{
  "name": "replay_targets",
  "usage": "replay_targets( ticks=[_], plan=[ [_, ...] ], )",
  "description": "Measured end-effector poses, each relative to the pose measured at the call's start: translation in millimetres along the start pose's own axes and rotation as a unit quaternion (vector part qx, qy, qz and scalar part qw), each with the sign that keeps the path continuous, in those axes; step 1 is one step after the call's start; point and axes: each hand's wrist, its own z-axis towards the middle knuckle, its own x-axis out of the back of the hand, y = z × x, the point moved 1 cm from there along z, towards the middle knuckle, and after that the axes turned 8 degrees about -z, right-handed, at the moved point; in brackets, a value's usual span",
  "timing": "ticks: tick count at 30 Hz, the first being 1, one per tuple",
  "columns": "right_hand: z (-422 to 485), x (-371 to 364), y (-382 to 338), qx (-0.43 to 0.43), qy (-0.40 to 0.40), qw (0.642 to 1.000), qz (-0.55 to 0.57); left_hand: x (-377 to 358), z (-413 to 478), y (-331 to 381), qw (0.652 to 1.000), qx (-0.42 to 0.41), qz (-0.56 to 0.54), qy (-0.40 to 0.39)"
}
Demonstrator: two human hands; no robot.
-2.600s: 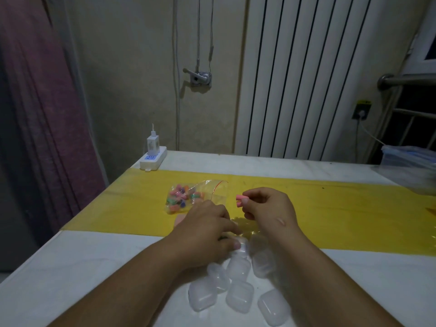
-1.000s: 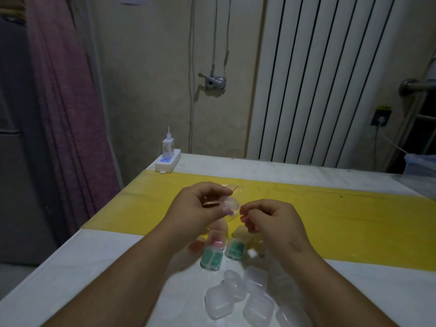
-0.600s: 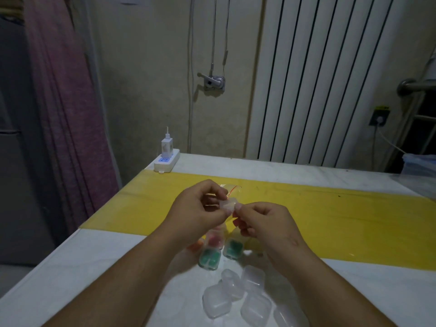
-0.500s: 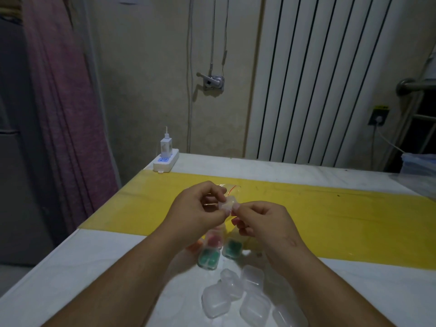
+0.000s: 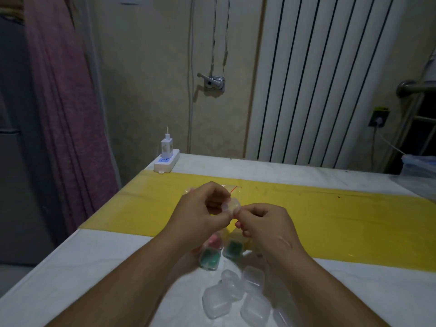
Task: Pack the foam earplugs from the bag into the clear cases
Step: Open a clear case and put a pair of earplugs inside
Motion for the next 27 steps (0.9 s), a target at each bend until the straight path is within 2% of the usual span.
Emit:
replay_targets(
  ticks=[3,7,11,14,21,27],
  plan=[
    [0.0,0.5,-1.1,0.000,0.012,1.000,-0.003,-0.4,0.0,-1.9,0.999,0.013,-0.027,-0.017],
    [0.0,2.0,-2.7,0.004,-0.021,0.999,0.027,2.9,-0.2,-0.4,0.995,0.054,-0.061,-0.055],
    [5.2,2.4,-2.7,-0.028,-0.041,0.996,0.079,4.0,0.8,1.0,0.990,0.064,-0.121,-0.032],
    [3.0,1.7,-1.3,-0.032,-0.074,0.992,0.092,3.9,2.0,0.6,0.993,0.048,-0.107,-0.019],
    [3.2,2.1,-0.3,-0.034,-0.035,0.995,0.087,4.6,2.3,-0.9,0.998,0.028,-0.054,0.001],
    [0.6,-0.6,-0.7,-0.043,-0.061,0.992,0.103,4.7,3.4,-1.1,0.999,0.015,-0.037,0.012]
  ],
)
